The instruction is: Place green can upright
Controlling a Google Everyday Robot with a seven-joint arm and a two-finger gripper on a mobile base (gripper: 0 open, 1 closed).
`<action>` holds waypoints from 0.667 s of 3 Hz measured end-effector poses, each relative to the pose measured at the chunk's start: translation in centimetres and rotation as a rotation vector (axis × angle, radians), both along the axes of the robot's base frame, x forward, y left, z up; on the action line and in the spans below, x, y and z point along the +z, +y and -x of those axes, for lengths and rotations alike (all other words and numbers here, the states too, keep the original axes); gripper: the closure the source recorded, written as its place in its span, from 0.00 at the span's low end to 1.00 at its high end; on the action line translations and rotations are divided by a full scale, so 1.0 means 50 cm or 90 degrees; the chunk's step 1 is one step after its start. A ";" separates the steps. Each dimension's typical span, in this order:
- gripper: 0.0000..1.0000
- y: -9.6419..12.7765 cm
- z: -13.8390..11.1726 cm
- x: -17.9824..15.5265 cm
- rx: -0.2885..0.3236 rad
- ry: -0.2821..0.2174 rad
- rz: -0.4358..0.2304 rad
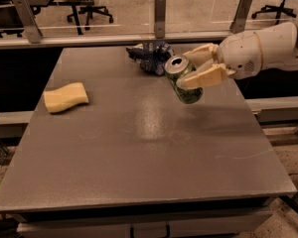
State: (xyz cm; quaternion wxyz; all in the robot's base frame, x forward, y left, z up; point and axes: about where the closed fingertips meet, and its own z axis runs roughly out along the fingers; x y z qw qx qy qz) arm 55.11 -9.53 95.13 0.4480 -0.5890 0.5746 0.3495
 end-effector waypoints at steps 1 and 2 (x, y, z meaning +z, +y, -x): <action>1.00 0.002 -0.017 -0.011 -0.002 0.007 -0.079; 1.00 0.001 -0.033 -0.030 -0.002 0.026 -0.152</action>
Offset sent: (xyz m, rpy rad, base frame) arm 0.0270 -0.0084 -0.0266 0.3760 0.0791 -0.0121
